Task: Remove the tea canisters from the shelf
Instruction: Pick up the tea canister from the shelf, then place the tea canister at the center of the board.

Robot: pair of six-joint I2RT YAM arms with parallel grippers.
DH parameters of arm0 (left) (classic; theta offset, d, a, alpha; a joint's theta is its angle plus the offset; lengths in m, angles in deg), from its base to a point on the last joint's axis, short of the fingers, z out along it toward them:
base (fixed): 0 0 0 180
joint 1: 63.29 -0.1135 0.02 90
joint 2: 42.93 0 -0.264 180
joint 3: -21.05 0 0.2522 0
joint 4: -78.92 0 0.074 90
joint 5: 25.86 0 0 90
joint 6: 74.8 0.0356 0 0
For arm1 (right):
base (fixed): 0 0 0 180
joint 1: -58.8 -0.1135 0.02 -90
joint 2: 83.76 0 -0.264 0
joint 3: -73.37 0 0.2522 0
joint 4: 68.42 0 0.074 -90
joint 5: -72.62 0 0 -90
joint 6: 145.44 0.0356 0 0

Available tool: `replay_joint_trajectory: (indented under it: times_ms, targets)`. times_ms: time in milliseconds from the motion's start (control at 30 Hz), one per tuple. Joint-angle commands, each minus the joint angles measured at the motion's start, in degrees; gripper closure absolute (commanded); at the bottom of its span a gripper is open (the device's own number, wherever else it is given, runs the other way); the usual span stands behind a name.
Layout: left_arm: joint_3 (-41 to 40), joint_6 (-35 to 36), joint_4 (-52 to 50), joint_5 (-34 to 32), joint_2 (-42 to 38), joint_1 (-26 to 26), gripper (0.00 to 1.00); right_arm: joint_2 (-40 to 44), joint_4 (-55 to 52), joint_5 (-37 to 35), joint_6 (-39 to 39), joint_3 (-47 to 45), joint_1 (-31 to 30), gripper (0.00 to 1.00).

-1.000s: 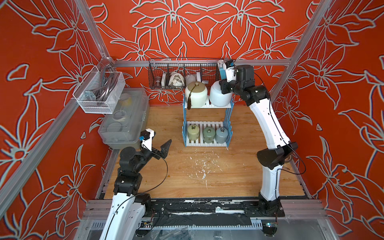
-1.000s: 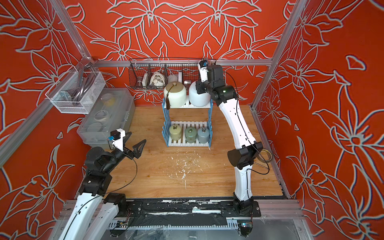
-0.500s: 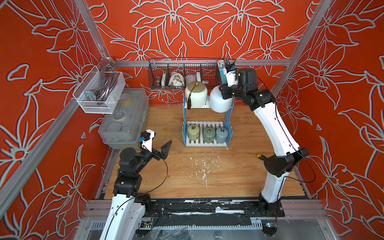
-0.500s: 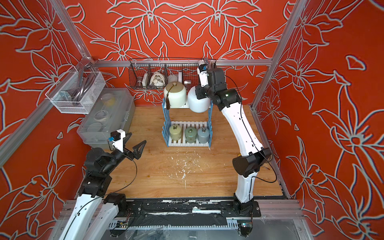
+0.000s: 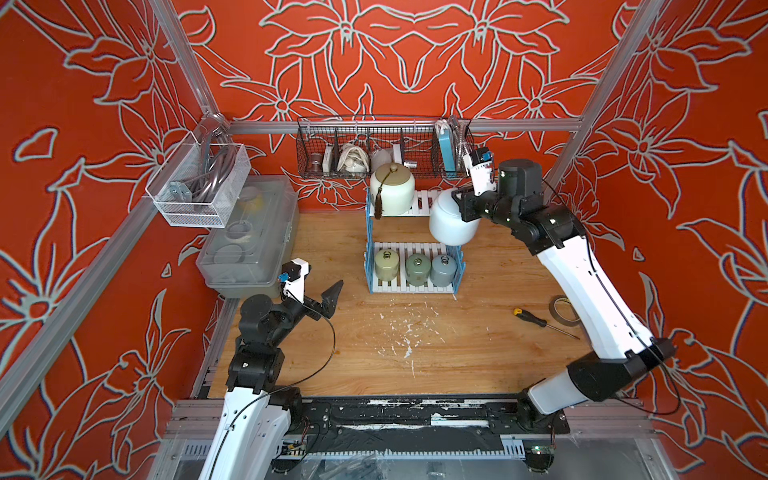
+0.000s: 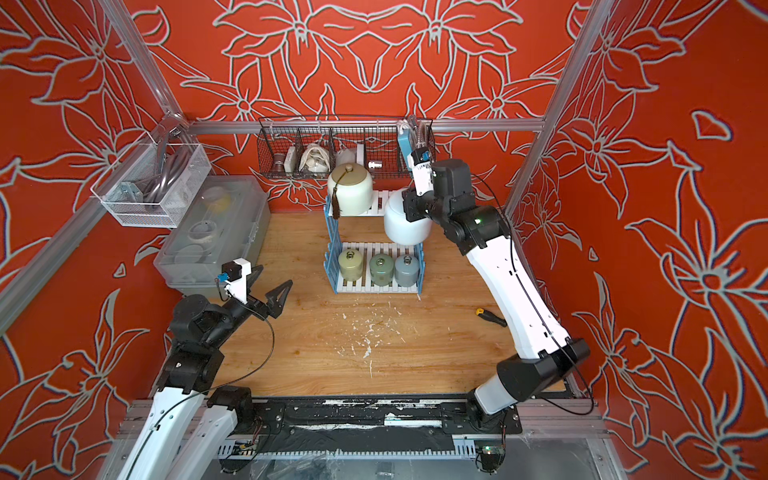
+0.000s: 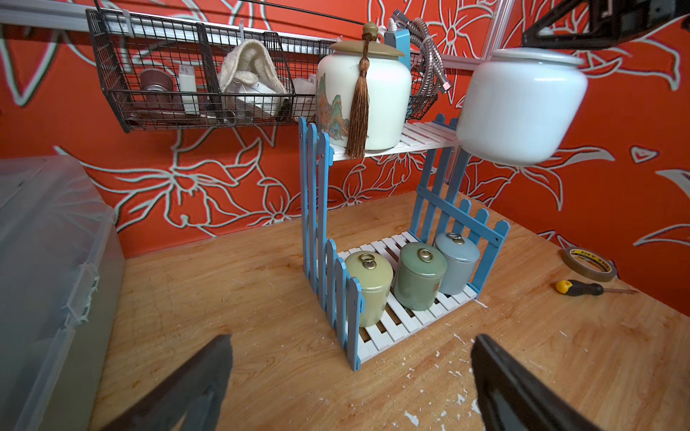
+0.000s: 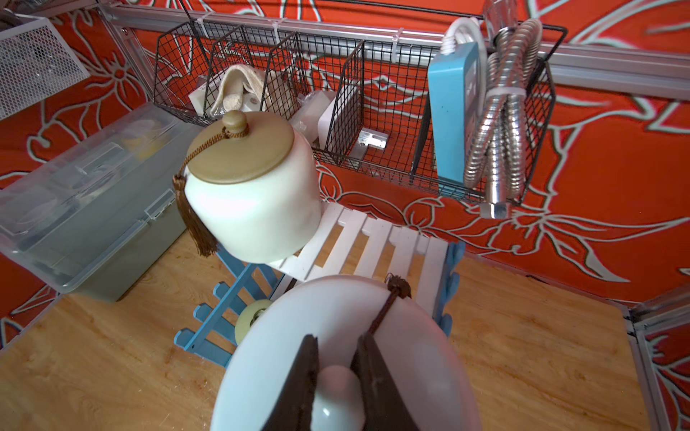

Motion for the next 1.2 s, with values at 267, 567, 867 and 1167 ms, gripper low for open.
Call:
replay_joint_trajectory:
  times_ms: [267,567,867,1167]
  targets:
    - [1.1,0.4,-0.5,0.9,0.0,-0.4,0.01,18.6,10.6,-3.2,0.7,-11.2,-0.6,1.00]
    - [0.8,0.4,0.2,1.5,-0.3,-1.0,0.01,28.8,9.4,-5.8,-0.2,-21.9,-0.6,1.00]
    - [0.5,0.5,0.6,1.5,-0.3,-1.5,0.01,40.2,13.8,-8.8,1.3,-39.7,-0.6,1.00]
    - [0.3,0.4,0.6,1.5,0.2,-1.8,0.01,52.6,16.9,-14.8,2.1,-58.1,-0.6,1.00]
